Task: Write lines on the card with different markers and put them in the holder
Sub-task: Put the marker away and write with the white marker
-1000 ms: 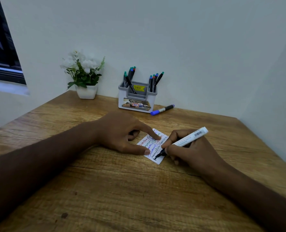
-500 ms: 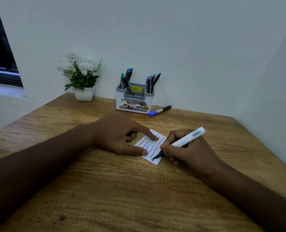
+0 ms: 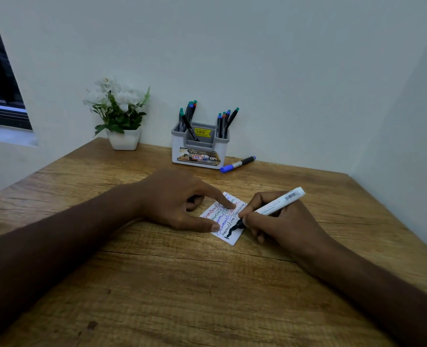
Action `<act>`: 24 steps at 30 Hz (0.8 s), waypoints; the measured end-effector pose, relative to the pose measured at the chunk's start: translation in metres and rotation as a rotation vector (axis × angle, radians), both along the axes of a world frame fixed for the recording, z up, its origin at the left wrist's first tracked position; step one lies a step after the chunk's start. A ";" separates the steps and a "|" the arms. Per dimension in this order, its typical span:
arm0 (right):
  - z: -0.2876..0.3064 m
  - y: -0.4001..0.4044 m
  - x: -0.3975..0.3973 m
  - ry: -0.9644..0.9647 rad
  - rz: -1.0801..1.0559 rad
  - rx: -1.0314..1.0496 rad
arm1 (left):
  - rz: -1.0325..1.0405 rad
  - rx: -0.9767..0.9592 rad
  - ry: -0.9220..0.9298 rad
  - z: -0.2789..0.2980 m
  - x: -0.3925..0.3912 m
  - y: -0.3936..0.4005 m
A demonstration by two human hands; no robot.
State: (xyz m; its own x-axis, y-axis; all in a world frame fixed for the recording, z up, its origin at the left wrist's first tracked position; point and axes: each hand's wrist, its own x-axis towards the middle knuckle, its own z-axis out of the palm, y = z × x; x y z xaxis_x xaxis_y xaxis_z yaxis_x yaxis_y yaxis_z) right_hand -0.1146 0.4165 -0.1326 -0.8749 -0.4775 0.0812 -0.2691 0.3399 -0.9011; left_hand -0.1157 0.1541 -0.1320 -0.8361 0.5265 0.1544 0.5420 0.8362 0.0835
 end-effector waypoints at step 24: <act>0.001 0.001 -0.007 0.050 -0.043 0.037 | -0.009 0.009 0.009 0.000 0.000 0.000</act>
